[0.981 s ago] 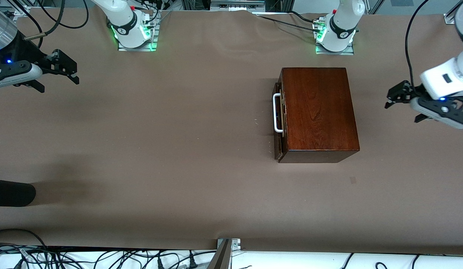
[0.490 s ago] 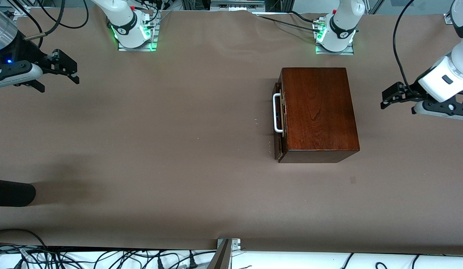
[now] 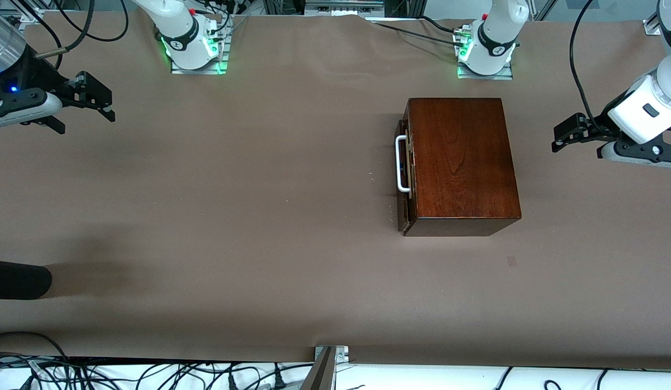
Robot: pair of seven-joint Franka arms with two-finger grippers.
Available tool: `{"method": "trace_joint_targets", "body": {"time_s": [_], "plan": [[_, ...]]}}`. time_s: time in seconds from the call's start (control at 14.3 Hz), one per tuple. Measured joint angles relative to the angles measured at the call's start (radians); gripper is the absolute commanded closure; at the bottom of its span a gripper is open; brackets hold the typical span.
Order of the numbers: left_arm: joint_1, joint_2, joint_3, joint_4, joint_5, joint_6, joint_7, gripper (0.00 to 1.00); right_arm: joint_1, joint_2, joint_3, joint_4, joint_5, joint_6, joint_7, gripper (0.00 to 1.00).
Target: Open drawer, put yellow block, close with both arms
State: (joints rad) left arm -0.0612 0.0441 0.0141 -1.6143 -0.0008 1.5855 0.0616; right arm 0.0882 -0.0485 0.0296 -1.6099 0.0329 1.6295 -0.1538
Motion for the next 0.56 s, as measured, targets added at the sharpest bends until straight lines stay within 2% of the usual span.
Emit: {"method": "trace_joint_targets", "body": {"time_s": [0.56], "plan": [[0.0,0.001,0.002,0.009,0.0,-0.042,-0.011,0.0,0.0,0.001,0.0,-0.001,0.0,-0.001,0.0,0.0]]}}
